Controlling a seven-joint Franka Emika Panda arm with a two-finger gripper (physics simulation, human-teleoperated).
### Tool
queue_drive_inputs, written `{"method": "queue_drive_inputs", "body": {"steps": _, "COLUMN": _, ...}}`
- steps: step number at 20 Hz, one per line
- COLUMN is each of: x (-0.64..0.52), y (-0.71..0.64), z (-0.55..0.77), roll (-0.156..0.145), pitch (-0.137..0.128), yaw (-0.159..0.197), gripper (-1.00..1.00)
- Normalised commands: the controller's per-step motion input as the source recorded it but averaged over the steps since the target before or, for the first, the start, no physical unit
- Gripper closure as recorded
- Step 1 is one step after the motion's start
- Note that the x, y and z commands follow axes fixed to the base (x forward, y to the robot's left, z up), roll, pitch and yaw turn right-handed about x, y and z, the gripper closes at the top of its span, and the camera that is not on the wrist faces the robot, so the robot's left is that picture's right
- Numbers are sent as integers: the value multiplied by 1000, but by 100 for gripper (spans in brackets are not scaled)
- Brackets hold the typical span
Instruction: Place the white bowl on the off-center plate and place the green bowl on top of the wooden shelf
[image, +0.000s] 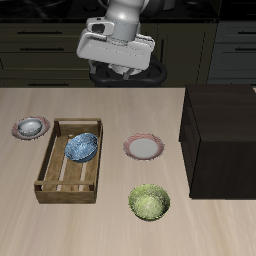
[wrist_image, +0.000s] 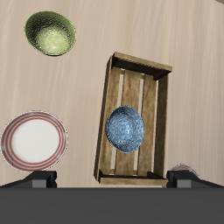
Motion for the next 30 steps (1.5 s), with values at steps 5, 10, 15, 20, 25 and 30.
{"method": "queue_drive_inputs", "body": {"steps": 5, "x": 205, "y": 266, "z": 120, "roll": 2, "pitch": 4, "yaw": 4, "gripper": -100}}
{"method": "queue_drive_inputs", "body": {"steps": 10, "x": 229, "y": 200, "z": 109, "roll": 11, "pitch": 1, "yaw": 13, "gripper": -100}}
{"method": "queue_drive_inputs", "body": {"steps": 15, "x": 261, "y": 157, "z": 32, "roll": 24, "pitch": 26, "yaw": 35, "gripper": -100}}
{"method": "queue_drive_inputs", "body": {"steps": 20, "x": 306, "y": 108, "z": 5, "roll": 0, "pitch": 35, "yaw": 25, "gripper": -100}}
{"method": "queue_drive_inputs", "body": {"steps": 25, "x": 275, "y": 69, "z": 1, "roll": 6, "pitch": 29, "yaw": 12, "gripper": -100}}
{"method": "queue_drive_inputs", "body": {"steps": 30, "x": 312, "y": 41, "z": 123, "roll": -13, "pitch": -16, "yaw": 4, "gripper": -100}}
